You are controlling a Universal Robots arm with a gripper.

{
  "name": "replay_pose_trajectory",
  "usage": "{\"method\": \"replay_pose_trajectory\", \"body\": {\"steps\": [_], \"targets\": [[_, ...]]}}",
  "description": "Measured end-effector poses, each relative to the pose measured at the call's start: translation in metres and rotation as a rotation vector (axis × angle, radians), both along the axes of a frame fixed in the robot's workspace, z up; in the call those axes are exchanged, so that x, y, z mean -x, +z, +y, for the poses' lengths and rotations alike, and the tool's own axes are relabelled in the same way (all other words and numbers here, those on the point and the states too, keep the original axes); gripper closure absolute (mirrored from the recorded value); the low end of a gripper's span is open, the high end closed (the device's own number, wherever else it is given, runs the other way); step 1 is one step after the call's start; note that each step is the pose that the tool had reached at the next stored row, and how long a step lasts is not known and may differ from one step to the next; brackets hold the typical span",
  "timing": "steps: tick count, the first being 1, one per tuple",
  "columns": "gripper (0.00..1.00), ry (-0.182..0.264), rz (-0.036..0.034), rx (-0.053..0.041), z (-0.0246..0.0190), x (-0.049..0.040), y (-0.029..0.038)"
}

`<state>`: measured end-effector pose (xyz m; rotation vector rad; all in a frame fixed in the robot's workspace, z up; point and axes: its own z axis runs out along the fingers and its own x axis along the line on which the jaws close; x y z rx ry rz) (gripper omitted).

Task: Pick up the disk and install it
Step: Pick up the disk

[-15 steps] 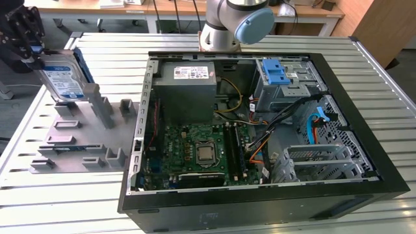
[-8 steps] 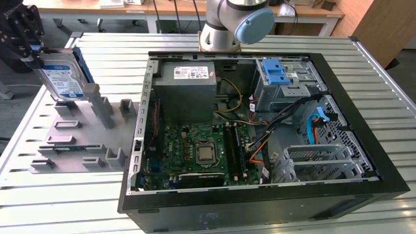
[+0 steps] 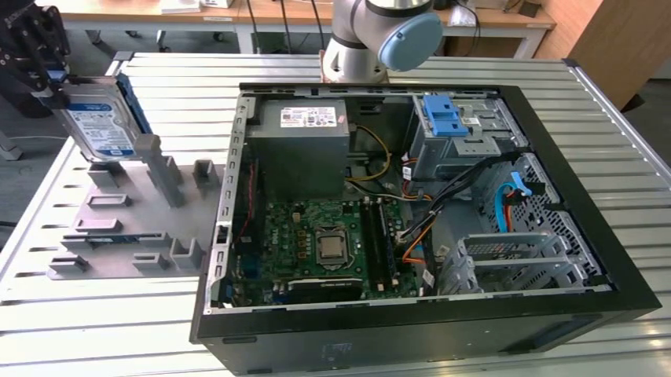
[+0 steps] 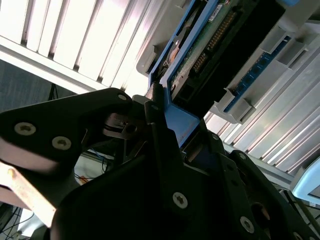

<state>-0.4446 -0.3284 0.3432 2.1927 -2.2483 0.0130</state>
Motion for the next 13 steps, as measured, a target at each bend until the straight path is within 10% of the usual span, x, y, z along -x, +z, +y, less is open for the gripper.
{"method": "replay_pose_trajectory", "body": {"steps": [13], "targets": [[0.64, 0.0, 0.0001, 0.0001, 0.0, 0.0, 0.0069]]}}
